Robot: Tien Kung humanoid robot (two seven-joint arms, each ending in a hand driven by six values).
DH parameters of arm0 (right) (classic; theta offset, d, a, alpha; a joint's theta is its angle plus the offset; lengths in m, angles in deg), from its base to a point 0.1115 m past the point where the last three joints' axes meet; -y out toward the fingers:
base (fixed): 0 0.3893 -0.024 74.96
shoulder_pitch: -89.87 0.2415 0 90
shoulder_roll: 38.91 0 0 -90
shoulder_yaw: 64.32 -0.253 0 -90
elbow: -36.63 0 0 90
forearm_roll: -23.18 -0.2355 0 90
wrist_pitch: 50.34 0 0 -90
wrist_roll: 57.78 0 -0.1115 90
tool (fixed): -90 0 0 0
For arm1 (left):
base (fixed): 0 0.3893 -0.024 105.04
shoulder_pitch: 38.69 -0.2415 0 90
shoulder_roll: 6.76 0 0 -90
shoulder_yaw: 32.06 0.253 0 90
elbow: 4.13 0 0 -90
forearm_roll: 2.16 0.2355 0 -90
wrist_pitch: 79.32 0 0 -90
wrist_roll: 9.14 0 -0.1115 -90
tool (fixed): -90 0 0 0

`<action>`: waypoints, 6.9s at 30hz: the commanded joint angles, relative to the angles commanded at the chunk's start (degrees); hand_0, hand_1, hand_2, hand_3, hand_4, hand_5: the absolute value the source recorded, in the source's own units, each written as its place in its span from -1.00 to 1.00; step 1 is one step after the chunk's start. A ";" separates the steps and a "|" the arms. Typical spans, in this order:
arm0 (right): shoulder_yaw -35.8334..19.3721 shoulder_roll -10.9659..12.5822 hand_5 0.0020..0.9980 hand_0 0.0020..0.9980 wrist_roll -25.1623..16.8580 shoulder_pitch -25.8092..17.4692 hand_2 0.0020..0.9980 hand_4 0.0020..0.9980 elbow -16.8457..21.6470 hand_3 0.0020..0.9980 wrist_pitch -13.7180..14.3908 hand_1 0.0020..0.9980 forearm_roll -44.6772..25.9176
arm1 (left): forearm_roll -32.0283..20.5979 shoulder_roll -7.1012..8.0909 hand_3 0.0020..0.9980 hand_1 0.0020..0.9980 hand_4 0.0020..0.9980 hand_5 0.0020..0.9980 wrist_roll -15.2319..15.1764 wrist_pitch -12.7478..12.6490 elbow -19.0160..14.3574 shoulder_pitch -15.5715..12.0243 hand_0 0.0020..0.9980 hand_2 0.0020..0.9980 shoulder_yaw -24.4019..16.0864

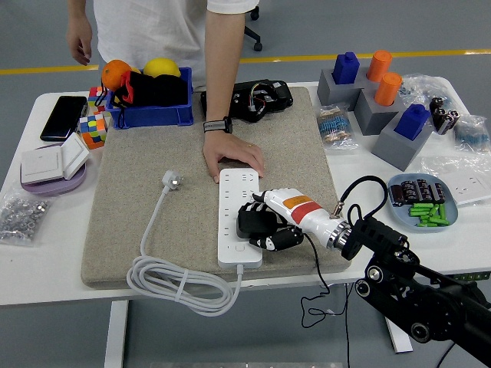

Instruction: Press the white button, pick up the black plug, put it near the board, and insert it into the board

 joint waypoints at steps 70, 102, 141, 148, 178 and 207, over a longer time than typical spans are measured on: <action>-4.44 1.91 -0.59 0.21 -5.00 -4.62 0.15 1.00 10.00 0.29 1.90 0.20 -4.85 | 0.19 0.03 0.14 -0.01 0.12 -0.46 0.16 0.12 0.00 -0.46 -0.06 -0.01 0.18; 0.39 0.99 -0.61 0.10 -5.25 -3.26 0.09 0.96 2.31 0.16 1.54 0.06 -6.39 | -0.51 -0.14 0.15 -0.01 0.12 -0.45 -0.14 -0.05 0.00 -0.18 -0.07 0.00 0.15; -7.71 1.55 -0.60 0.31 -3.39 -3.17 0.18 0.92 14.33 0.24 -0.03 0.25 -5.09 | -0.59 -0.14 0.15 -0.01 0.12 -0.45 -0.07 -0.13 0.00 -0.14 -0.06 -0.01 0.06; -17.11 1.80 -0.45 0.43 -1.97 -5.84 0.27 0.98 15.97 0.29 -0.34 0.37 -3.39 | -0.81 -0.11 0.15 -0.01 0.12 -0.45 -0.07 -0.14 0.00 -0.17 -0.06 -0.01 0.07; -50.10 3.98 -0.22 0.58 0.59 -23.91 0.41 1.00 22.03 0.44 -1.65 0.52 -0.99 | -0.24 0.08 0.14 -0.01 0.12 -0.46 0.13 0.19 0.00 -0.15 -0.06 0.00 0.76; -55.21 1.37 -0.10 0.57 0.83 -26.03 0.40 1.00 22.93 0.44 -1.94 0.51 -1.48 | -0.68 -0.22 0.15 -0.01 0.13 -0.46 -0.14 0.18 0.00 0.77 -0.06 0.00 0.73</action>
